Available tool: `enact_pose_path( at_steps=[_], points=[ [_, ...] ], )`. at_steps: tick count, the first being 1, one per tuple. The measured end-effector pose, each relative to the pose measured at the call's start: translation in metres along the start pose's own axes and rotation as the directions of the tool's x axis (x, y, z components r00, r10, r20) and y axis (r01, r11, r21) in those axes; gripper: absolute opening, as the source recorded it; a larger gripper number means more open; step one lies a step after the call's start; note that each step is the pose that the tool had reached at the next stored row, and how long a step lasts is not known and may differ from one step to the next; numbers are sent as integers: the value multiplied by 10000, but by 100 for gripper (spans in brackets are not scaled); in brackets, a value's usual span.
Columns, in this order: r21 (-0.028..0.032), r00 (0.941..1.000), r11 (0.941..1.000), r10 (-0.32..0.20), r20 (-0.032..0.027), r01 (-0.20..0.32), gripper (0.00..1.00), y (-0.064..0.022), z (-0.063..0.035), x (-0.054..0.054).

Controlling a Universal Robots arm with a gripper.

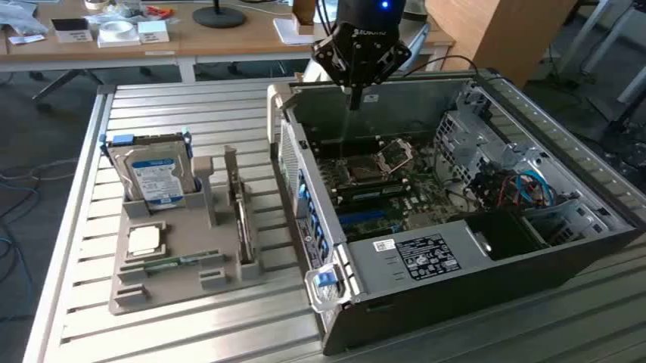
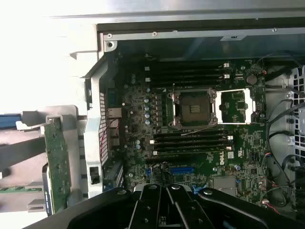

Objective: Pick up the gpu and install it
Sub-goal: 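Reach for the gpu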

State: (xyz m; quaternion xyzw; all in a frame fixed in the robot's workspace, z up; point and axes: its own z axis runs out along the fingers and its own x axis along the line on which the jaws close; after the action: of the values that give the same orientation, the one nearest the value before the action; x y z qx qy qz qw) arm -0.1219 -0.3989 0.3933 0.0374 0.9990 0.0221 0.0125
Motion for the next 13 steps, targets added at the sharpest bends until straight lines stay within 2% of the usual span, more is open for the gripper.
enact_pose_path(
  at_steps=[13],
  points=[
    [-1,10000,10000,0,0,0,11,0,0,1]
  ],
)
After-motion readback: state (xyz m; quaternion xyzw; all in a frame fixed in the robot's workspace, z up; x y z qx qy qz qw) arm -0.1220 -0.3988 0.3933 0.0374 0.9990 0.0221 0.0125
